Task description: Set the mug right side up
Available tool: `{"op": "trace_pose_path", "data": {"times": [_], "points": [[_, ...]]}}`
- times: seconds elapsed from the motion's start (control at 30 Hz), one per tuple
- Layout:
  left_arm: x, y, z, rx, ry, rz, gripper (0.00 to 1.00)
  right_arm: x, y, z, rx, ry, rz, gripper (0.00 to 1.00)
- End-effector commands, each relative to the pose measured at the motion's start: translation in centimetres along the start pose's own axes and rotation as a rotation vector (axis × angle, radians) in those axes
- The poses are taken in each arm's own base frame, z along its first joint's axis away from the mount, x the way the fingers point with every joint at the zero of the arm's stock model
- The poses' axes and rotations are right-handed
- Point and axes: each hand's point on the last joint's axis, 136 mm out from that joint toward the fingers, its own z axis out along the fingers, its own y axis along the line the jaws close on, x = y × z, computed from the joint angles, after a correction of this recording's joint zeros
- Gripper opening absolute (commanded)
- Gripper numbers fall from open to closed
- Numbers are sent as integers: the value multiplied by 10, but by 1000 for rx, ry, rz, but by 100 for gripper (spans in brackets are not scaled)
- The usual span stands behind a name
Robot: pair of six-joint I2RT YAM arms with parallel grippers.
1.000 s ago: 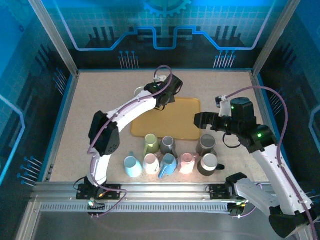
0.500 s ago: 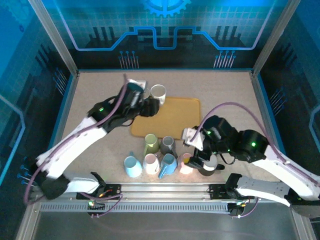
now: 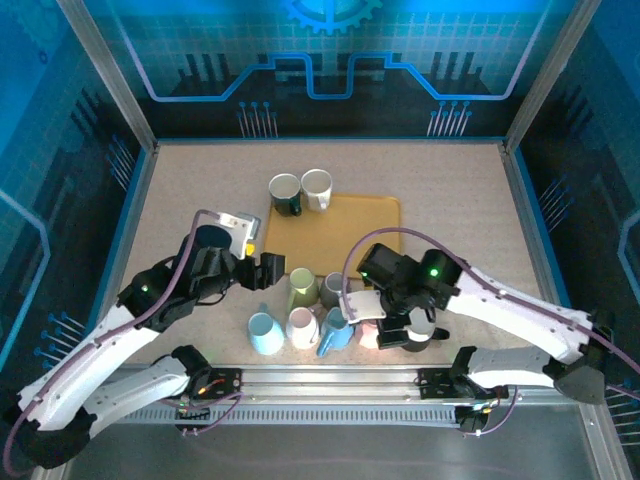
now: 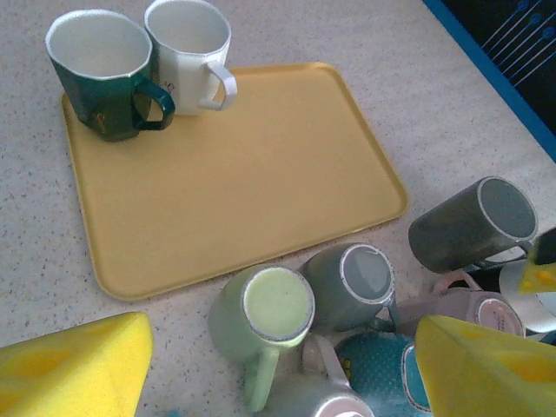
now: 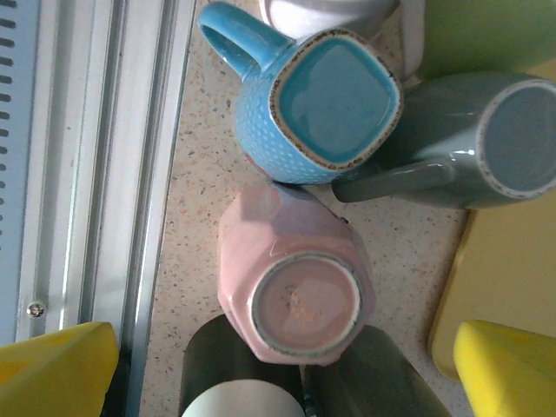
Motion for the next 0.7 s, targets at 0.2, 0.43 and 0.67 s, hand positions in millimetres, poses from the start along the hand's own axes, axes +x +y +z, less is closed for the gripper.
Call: {"op": "trace_pose_path", "data": {"times": [0.2, 0.43, 0.67], "points": [[-15, 25, -18, -105, -175, 55, 79, 11, -12, 24, -20, 119, 2, 100], [-10, 23, -16, -85, -165, 77, 79, 17, -11, 43, -74, 192, 7, 100], [-10, 22, -17, -80, -175, 69, 79, 21, -9, 63, -101, 239, 25, 100]]}}
